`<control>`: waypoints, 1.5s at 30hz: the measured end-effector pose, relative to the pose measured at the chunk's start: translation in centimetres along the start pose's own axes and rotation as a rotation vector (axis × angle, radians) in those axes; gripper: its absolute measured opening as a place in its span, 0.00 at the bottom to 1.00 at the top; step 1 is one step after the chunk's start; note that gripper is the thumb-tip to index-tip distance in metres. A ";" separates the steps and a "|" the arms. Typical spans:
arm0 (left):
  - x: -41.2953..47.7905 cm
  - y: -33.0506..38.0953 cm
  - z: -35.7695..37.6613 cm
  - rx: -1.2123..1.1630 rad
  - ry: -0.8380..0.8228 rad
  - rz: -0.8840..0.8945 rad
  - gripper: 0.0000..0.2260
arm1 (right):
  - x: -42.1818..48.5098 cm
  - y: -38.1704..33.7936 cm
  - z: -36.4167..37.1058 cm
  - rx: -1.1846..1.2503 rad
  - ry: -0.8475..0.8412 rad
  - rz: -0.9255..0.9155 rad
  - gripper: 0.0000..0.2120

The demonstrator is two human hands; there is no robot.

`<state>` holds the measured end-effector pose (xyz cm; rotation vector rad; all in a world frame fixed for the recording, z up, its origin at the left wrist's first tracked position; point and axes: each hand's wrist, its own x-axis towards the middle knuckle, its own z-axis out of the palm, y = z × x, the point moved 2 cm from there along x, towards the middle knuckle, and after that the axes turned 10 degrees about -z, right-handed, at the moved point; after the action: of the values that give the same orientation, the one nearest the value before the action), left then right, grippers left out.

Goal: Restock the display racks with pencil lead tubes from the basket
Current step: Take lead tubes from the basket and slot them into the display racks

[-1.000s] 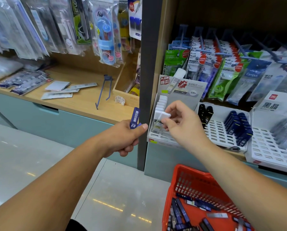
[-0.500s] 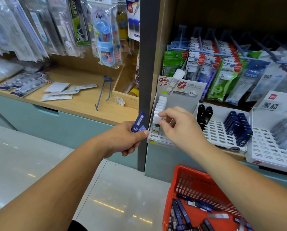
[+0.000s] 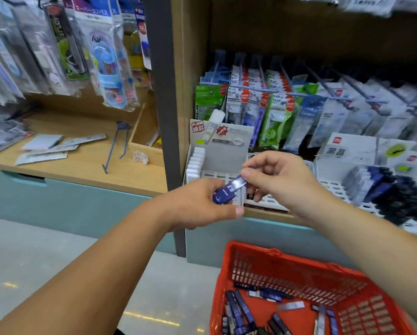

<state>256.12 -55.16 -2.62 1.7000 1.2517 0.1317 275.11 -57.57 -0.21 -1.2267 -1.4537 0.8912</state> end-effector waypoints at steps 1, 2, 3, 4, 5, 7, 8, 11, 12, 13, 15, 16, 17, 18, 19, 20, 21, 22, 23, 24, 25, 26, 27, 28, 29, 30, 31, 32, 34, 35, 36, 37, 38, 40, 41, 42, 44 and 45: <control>0.3 0.2 0.0 0.026 0.016 -0.008 0.17 | -0.3 0.0 -1.0 0.025 0.048 0.030 0.03; 0.5 0.3 0.0 0.040 0.034 -0.020 0.15 | -0.5 0.0 -2.0 0.039 0.086 0.060 0.03; 0.8 0.5 0.1 0.037 0.051 -0.037 0.13 | -0.8 0.1 -2.9 0.045 0.115 0.090 0.04; 1.0 0.7 0.2 0.000 0.061 -0.061 0.12 | -1.0 0.1 -3.6 0.050 0.134 0.119 0.04; 1.3 0.8 0.5 -0.072 0.055 -0.096 0.11 | -1.3 0.3 -4.2 0.063 0.148 0.150 0.05; 2.0 1.1 1.1 -0.258 0.009 -0.158 0.10 | -1.7 0.6 -4.9 0.114 0.174 0.218 0.05; 2.3 1.3 1.4 -0.332 -0.012 -0.174 0.08 | -2.0 0.8 -5.1 0.145 0.186 0.252 0.04; 2.8 2.3 2.1 -0.467 -0.038 -0.147 0.06 | -2.5 1.8 -5.7 0.253 0.236 0.314 0.04; 3.0 2.7 2.1 -0.498 -0.037 -0.130 0.06 | -2.5 2.0 -6.0 0.290 0.249 0.325 0.04; 3.2 3.1 2.2 -0.530 -0.036 -0.119 0.06 | -2.5 2.1 -6.4 0.323 0.258 0.330 0.04; 3.7 3.8 2.3 -0.609 -0.031 -0.109 0.05 | -2.5 2.0 -7.3 0.381 0.273 0.332 0.06; 3.9 4.1 2.4 -0.660 -0.028 -0.108 0.05 | -2.5 2.0 -7.7 0.410 0.284 0.333 0.07; 4.2 4.4 2.4 -0.706 -0.027 -0.109 0.05 | -2.5 2.0 -8.1 0.435 0.290 0.335 0.09; 4.4 4.6 2.5 -0.732 -0.027 -0.110 0.06 | -2.5 2.0 -8.4 0.448 0.290 0.338 0.11; 4.6 4.8 2.6 -0.739 -0.032 -0.110 0.06 | -2.5 2.1 -8.7 0.449 0.285 0.341 0.13; 4.8 5.1 2.7 -0.733 -0.038 -0.109 0.06 | -2.5 2.2 -8.9 0.440 0.278 0.344 0.13; 4.9 5.4 2.8 -0.721 -0.040 -0.108 0.06 | -2.5 2.4 -9.1 0.427 0.274 0.346 0.13; 5.2 5.6 2.9 -0.707 -0.030 -0.105 0.05 | -2.4 2.6 -9.3 0.406 0.267 0.344 0.12; 5.3 5.9 3.0 -0.698 -0.016 -0.101 0.05 | -2.4 2.7 -9.5 0.379 0.257 0.339 0.12; 5.6 6.1 3.1 -0.698 0.001 -0.095 0.04 | -2.3 2.8 -9.8 0.348 0.244 0.336 0.13; 5.8 6.4 3.2 -0.703 0.015 -0.084 0.03 | -2.3 2.8 -10.0 0.317 0.232 0.335 0.13; 5.9 6.6 3.4 -0.705 0.016 -0.066 0.02 | -2.3 2.9 -10.3 0.291 0.227 0.333 0.13; 6.0 6.9 3.5 -0.706 0.005 -0.047 0.02 | -2.3 3.0 -10.6 0.275 0.231 0.330 0.13; 6.1 7.1 3.7 -0.698 -0.009 -0.026 0.04 | -2.3 3.0 -10.9 0.269 0.240 0.325 0.12; 6.2 7.4 3.9 -0.682 -0.016 -0.009 0.07 | -2.3 3.2 -11.1 0.270 0.250 0.321 0.11; 6.2 7.6 3.9 -0.661 -0.012 0.004 0.08 | -2.4 3.3 -11.3 0.272 0.257 0.317 0.10; 6.3 7.9 4.1 -0.642 -0.003 0.007 0.08 | -2.5 3.5 -11.5 0.273 0.260 0.315 0.08; 6.3 8.2 4.2 -0.633 0.005 0.002 0.08 | -2.6 3.6 -11.6 0.274 0.258 0.315 0.07; 6.1 8.7 4.4 -0.647 0.017 -0.022 0.06 | -2.8 3.8 -11.6 0.285 0.255 0.318 0.07; 6.1 8.9 4.6 -0.648 0.027 -0.025 0.06 | -2.9 3.9 -11.6 0.296 0.257 0.318 0.07; 6.2 9.1 4.7 -0.635 0.044 -0.020 0.06 | -3.0 3.9 -11.5 0.312 0.258 0.316 0.07; 6.3 9.1 4.8 -0.619 0.062 -0.014 0.08 | -3.1 3.9 -11.3 0.338 0.261 0.314 0.07; 6.3 9.2 5.0 -0.610 0.074 -0.007 0.09 | -3.1 3.9 -11.1 0.378 0.264 0.312 0.07; 6.3 9.4 5.2 -0.604 0.066 0.013 0.07 | -3.1 3.9 -10.6 0.474 0.275 0.310 0.08; 6.2 9.5 5.3 -0.595 0.055 0.029 0.05 | -3.1 4.0 -10.3 0.501 0.282 0.307 0.08; 6.1 9.6 5.3 -0.587 0.048 0.045 0.06 | -3.1 4.1 -10.0 0.510 0.286 0.303 0.08; 6.0 9.6 5.2 -0.577 0.051 0.084 0.09 | -3.1 4.2 -9.6 0.478 0.278 0.292 0.09; 6.1 9.5 5.2 -0.568 0.062 0.100 0.10 | -3.1 4.3 -9.5 0.429 0.263 0.281 0.08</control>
<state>268.31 -53.60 -0.82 1.2672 1.0441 0.5497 285.30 -60.28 -2.72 -1.1800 -0.8380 1.1153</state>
